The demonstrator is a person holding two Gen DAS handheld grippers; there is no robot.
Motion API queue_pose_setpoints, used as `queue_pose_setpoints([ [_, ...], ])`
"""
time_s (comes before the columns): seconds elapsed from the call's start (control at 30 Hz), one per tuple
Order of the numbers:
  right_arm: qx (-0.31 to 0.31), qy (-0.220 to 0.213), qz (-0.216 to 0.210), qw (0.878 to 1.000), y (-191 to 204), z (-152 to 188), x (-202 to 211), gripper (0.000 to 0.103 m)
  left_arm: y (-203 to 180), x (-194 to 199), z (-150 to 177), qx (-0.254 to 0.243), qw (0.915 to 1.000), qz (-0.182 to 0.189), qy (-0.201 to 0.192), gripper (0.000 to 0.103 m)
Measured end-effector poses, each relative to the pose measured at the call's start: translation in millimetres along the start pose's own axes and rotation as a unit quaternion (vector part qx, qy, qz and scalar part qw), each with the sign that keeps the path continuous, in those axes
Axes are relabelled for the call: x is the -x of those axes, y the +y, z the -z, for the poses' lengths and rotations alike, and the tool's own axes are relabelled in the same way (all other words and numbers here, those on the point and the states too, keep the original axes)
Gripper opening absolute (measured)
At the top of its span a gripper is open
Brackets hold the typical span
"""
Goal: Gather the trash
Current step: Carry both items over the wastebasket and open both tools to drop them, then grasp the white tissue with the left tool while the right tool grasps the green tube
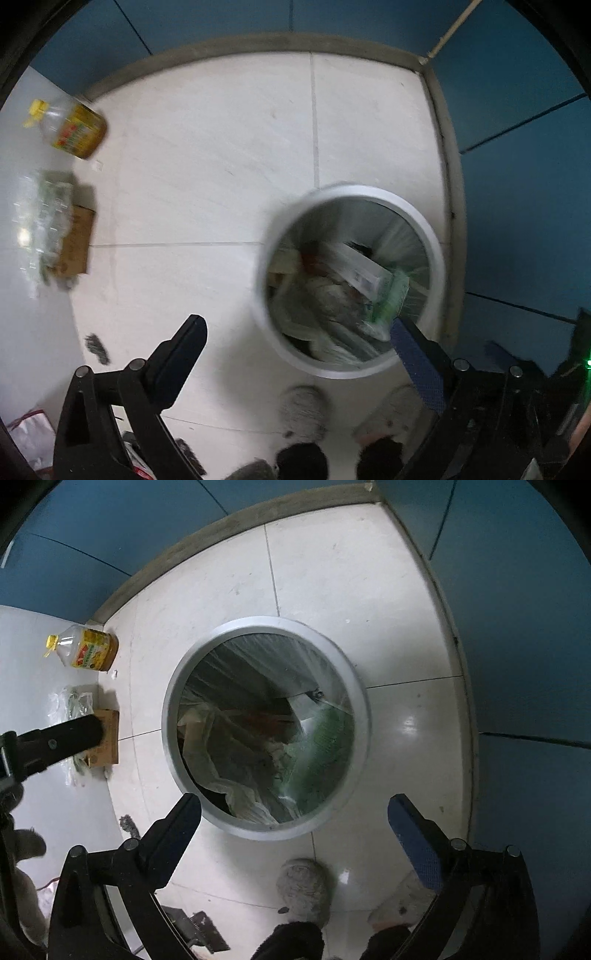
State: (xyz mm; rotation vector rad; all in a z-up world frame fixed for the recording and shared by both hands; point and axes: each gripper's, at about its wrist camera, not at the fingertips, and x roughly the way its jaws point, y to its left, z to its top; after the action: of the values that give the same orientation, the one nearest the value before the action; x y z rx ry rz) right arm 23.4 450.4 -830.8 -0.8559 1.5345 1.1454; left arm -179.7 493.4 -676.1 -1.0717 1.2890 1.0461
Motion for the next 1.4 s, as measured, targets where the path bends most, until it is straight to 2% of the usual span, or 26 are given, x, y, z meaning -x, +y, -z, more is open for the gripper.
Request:
queue_pose_setpoints([
  [0.1,0.005,-0.027,0.037,0.999,7,9,23,0.102,8,23,14,-0.010,0.9981,-0.050,-0.035,0.102],
  [0.23,0.010,-0.057,0.084,0.995,15,26,61,0.102,15,58,36,-0.011,0.9942,-0.076,-0.075,0.102],
  [0.33,0.011,-0.072,0.107,0.992,25,41,95,0.102,17,90,52,-0.009,0.9920,-0.089,-0.089,0.102],
  [0.47,0.006,-0.084,0.114,0.990,36,63,155,0.102,14,142,71,-0.005,0.9911,-0.081,-0.106,0.102],
  [0.63,0.009,-0.118,0.118,0.986,53,91,247,0.103,10,228,104,-0.015,0.9895,-0.064,-0.129,0.102],
  [0.8,0.016,-0.164,0.118,0.979,71,128,366,0.103,2,313,139,-0.031,0.9877,-0.047,-0.146,0.102],
  [1.03,0.023,-0.211,0.110,0.971,98,186,508,0.103,-4,411,180,-0.041,0.9840,-0.015,-0.172,0.102],
  [1.2,0.022,-0.235,0.096,0.967,108,224,574,0.103,-6,462,203,-0.046,0.9797,-0.010,-0.195,0.102],
  [1.33,0.017,-0.253,0.081,0.964,108,240,605,0.103,-7,492,218,-0.046,0.9770,-0.015,-0.208,0.102],
  [1.4,0.006,-0.262,0.060,0.963,102,248,624,0.103,-12,503,221,-0.048,0.9757,-0.018,-0.213,0.102],
])
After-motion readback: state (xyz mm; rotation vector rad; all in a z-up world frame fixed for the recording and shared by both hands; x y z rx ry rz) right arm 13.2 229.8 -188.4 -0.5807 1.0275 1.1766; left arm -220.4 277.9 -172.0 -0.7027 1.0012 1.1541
